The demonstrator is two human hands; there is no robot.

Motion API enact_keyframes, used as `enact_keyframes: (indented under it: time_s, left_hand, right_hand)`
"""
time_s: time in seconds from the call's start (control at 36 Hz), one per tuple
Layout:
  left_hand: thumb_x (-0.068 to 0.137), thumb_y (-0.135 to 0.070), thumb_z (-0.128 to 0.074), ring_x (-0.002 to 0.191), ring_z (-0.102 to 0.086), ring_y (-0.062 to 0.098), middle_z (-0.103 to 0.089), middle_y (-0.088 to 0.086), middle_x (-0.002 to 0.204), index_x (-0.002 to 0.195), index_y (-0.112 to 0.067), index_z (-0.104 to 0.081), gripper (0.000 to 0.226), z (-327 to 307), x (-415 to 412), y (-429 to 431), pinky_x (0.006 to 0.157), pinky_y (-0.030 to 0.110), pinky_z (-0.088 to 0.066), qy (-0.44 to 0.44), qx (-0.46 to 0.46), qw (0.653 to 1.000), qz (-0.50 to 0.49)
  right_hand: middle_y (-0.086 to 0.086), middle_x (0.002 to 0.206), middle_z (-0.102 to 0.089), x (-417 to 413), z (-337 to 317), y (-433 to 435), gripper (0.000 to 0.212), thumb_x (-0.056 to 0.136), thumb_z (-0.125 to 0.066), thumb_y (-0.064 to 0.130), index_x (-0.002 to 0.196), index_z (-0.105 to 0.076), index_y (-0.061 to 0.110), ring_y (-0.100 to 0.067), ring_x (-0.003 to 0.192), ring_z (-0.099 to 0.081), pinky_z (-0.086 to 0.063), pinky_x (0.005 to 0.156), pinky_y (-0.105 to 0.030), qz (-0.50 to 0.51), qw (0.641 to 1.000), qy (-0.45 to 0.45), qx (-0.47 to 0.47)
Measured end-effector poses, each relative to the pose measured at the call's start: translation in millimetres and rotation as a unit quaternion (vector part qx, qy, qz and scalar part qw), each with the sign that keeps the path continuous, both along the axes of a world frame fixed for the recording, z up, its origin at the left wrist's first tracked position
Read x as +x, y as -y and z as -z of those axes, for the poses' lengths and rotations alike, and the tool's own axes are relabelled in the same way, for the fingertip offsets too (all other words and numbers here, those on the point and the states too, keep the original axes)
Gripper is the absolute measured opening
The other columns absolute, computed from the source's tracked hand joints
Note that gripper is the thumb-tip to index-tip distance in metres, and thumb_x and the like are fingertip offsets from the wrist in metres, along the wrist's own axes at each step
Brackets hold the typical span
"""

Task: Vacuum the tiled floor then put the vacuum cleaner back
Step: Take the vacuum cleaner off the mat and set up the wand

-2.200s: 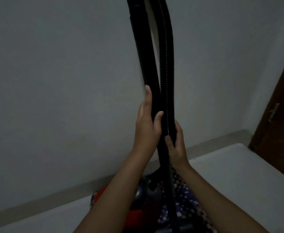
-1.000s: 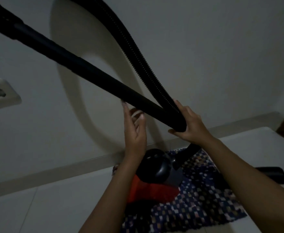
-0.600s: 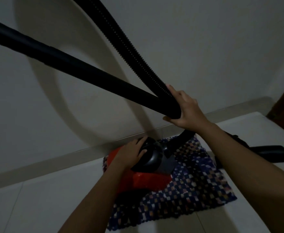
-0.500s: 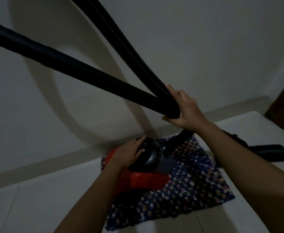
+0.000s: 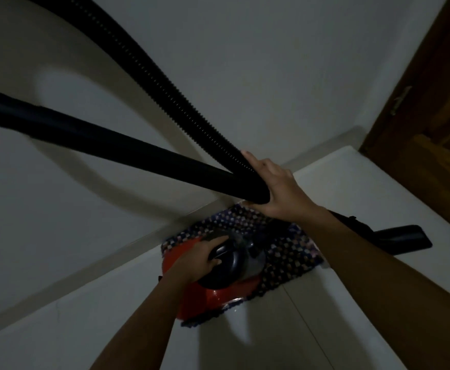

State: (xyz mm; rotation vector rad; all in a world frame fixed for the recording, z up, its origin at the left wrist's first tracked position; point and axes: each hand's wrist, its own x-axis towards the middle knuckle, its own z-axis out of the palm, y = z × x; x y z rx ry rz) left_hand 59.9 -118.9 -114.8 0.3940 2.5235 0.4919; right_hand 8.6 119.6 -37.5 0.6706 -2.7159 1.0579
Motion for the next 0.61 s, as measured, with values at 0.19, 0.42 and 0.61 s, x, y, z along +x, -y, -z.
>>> enact_keyframes:
  time_s: [0.19, 0.42, 0.61]
  left_hand:
    - [0.091, -0.015, -0.059, 0.138, -0.038, 0.02, -0.039, 0.004, 0.151, 0.147, -0.022, -0.031, 0.063, -112.7, 33.4, -14.3, 0.113, 0.032, -0.033, 0.042, 0.043, 0.994, 0.087]
    - [0.092, -0.014, -0.057, 0.131, -0.046, 0.02, -0.046, 0.006, 0.146, 0.147, -0.022, -0.03, 0.062, -209.9, 83.5, -15.7, 0.105, 0.023, -0.036, 0.011, 0.063, 0.986, 0.153]
    - [0.088, -0.013, -0.06, 0.132, -0.044, 0.022, -0.048, 0.006, 0.144, 0.144, -0.026, -0.035, 0.063, -257.8, 119.8, 10.2, 0.108, 0.033, -0.039, 0.026, 0.084, 0.985, 0.148]
  right_hand:
    - [-0.003, 0.116, -0.05, 56.7, -117.0, -19.0, 0.098, 0.075, -0.066, 0.054, 0.151, -0.006, 0.038, -0.021, 0.105, -0.05, -0.036, 0.091, -0.038, 0.076, 0.997, 0.016, 0.007]
    - [0.001, 0.118, -0.05, 121.2, -228.3, -17.7, 0.103, 0.076, -0.068, 0.052, 0.147, 0.006, 0.051, -0.018, 0.106, -0.049, -0.035, 0.086, -0.035, 0.128, 0.991, 0.001, 0.027]
    - [0.001, 0.121, -0.049, 178.5, -280.3, 12.0, 0.104, 0.077, -0.071, 0.048, 0.142, 0.01, 0.055, -0.017, 0.109, -0.047, -0.033, 0.093, -0.038, 0.162, 0.986, -0.018, 0.039]
